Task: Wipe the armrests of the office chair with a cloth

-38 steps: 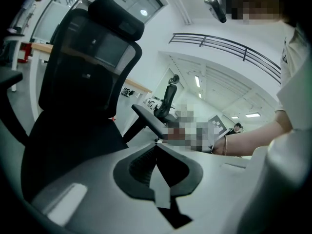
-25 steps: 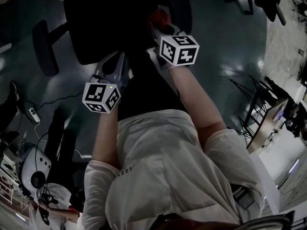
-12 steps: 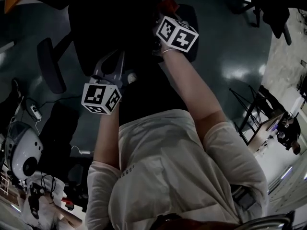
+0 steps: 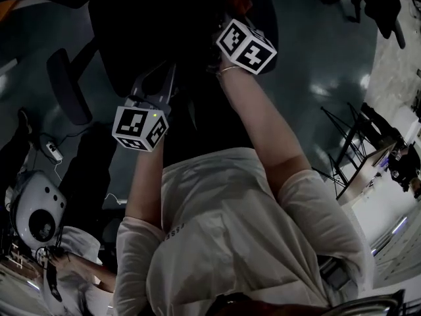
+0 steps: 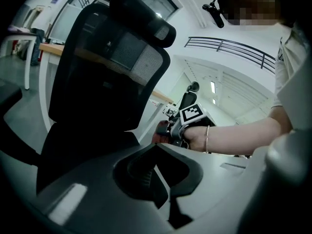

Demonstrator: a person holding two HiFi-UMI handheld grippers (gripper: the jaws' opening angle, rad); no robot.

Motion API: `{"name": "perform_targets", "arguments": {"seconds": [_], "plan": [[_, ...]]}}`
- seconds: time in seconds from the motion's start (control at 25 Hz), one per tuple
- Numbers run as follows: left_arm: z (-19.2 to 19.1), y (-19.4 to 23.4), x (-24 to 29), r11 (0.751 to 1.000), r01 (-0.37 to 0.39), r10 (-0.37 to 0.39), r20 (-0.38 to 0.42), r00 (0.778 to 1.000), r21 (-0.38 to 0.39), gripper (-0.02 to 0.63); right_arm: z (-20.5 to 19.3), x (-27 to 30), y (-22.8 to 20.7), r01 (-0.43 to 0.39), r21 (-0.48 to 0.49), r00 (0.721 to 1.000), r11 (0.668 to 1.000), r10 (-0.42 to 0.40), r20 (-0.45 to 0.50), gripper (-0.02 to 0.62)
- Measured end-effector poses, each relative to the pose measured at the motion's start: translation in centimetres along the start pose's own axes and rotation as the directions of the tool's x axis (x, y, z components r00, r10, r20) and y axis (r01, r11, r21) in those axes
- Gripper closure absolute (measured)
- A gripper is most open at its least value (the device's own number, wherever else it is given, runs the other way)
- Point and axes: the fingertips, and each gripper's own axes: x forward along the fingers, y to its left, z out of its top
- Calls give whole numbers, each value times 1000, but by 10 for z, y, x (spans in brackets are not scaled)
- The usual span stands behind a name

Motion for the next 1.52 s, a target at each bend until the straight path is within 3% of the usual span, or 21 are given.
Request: {"name": "perform_targets", "arguments": {"seconds": [0.4, 0.84, 1.12, 1.24, 1.36, 1.52], "plan": [[-31, -20, -37, 992, 97, -92, -67, 994, 75, 589, -49, -75, -40, 67, 116, 996, 991, -73, 51, 546], [-48, -59, -53, 970, 197, -186, -85, 979, 143, 589, -96, -148, -96, 137, 145, 988, 980, -146, 56, 546], [-71, -69, -85, 975, 182, -172, -84, 981, 126, 589, -111, -192, -114, 158, 127, 986, 979, -164, 41, 546], [-67, -68, -103, 982, 155, -147, -73, 986, 112, 589, -113, -207, -94, 109, 77, 994, 991, -111, 16, 546], [-52, -60, -122, 988, 111, -108, -28, 994, 110, 589, -111, -211, -53, -19, -33, 1000, 999, 18, -16, 546], [-17, -27, -150, 994, -14, 2, 111, 994, 108, 589, -95, -189, 21, -215, -260, 977, 941, 209, -48, 546]]}}
